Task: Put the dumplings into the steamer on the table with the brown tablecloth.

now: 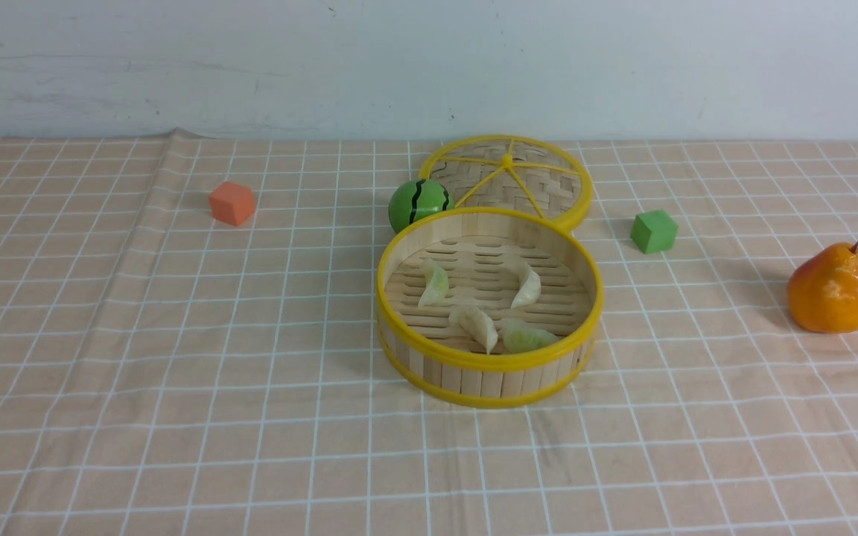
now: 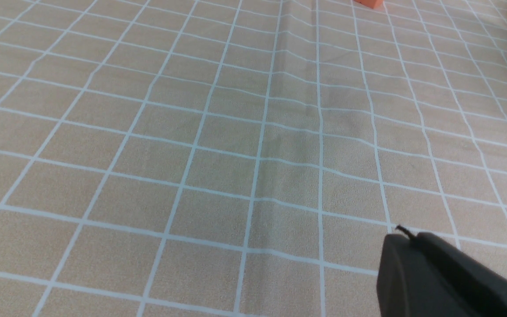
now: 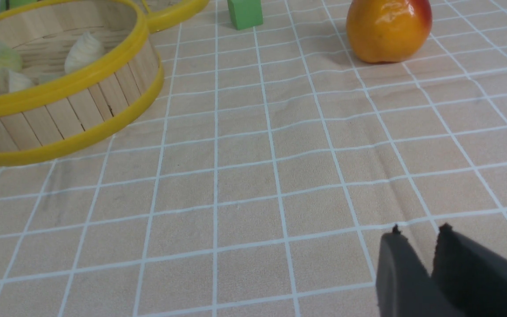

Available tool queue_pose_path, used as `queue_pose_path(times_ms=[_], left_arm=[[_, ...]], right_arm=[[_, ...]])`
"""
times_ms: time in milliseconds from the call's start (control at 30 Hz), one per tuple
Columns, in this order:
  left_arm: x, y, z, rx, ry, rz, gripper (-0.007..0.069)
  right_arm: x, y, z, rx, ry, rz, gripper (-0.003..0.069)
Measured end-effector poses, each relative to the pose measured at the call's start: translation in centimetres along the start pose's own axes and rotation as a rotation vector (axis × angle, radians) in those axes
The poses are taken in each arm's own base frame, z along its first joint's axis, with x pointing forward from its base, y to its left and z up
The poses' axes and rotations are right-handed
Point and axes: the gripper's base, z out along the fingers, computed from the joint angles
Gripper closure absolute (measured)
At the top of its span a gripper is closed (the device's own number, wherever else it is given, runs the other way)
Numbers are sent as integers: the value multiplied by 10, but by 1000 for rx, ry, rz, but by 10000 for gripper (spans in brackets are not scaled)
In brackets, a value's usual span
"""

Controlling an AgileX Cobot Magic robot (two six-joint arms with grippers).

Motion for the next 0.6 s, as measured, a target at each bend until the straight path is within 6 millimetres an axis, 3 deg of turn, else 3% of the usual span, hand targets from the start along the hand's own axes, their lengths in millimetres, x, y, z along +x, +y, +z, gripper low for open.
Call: queue_pose_path(times_ms=[600], left_arm=[[0, 0, 0, 0, 0, 0, 622]], right_arm=[[0, 0, 0, 0, 0, 0, 511]])
